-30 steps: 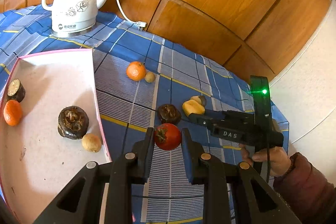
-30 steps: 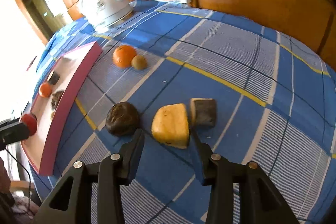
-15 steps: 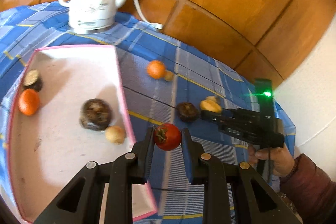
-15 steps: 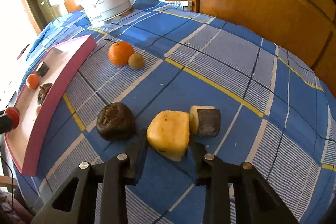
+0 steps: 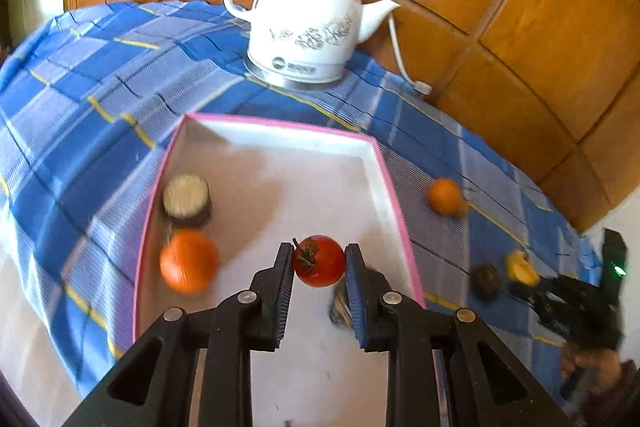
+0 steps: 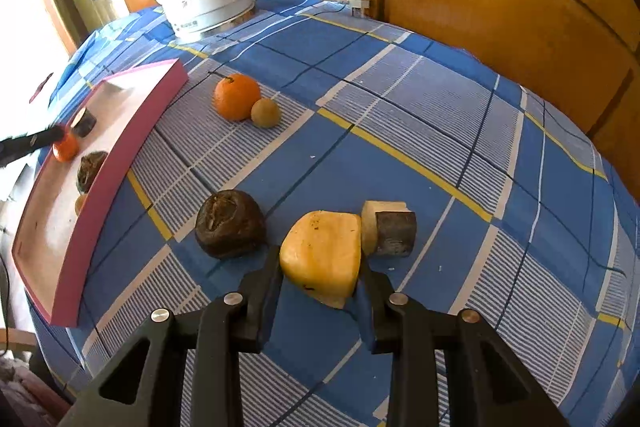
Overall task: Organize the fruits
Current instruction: 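Carry the tomato into the tray and open the left gripper while the right approaches the yellow block, then close the right gripper on the yellow block fruit and lift it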
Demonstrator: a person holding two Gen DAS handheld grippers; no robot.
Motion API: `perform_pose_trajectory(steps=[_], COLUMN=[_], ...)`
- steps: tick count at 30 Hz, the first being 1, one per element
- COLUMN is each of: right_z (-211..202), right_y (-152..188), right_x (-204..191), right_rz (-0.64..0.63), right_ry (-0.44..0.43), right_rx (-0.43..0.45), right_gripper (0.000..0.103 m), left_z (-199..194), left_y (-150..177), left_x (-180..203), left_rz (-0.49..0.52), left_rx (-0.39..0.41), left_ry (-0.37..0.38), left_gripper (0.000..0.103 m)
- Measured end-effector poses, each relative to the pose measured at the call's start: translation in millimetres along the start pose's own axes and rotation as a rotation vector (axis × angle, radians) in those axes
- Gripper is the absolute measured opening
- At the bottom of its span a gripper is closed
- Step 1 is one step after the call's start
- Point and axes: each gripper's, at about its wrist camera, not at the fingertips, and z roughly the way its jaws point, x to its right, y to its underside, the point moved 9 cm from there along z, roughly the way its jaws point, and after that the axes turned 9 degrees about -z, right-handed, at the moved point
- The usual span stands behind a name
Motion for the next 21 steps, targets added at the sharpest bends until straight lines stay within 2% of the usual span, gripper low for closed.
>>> perform_pose_trajectory(steps=[3, 5, 6, 7, 12, 21], right_z=[1.5, 3.1, 4.4, 5.2, 3.6, -4.4], right_y=[0.9, 2.0, 2.7, 3.5, 2.6, -0.5], right_x=[-0.7, -0.3, 0.1, 0.5, 0.3, -2.9], right_rz=[-0.010, -0.007, -0.006, -0.005, -0.007, -0.027], right_ry=[0.000, -0.008, -0.010, -0.012, -0.021, -0.012], right_rx=[-0.008, -0.017, -0.021, -0.024, -0.024, -0.012], right_gripper=[0.033, 0.033, 0.033, 0.033, 0.033, 0.033], left_z=[10.7, 13.0, 12.2, 9.5, -4.0, -23.1], left_y=[-11.2, -13.5, -14.1, -13.7, 1.5, 49.0], left_x=[-3.9, -6.0, -7.1, -7.0, -2.3, -5.0], left_rz=[0.001, 0.007, 0.007, 0.006, 0.040, -0.001], left_rx=[0.009, 0.017, 0.024, 0.034, 0.062, 0.050], left_ry=[-0.037, -0.053, -0.065, -0.066, -0.088, -0.131], left_gripper=[0.029, 0.039, 0.047, 0.048, 0.048, 0.048])
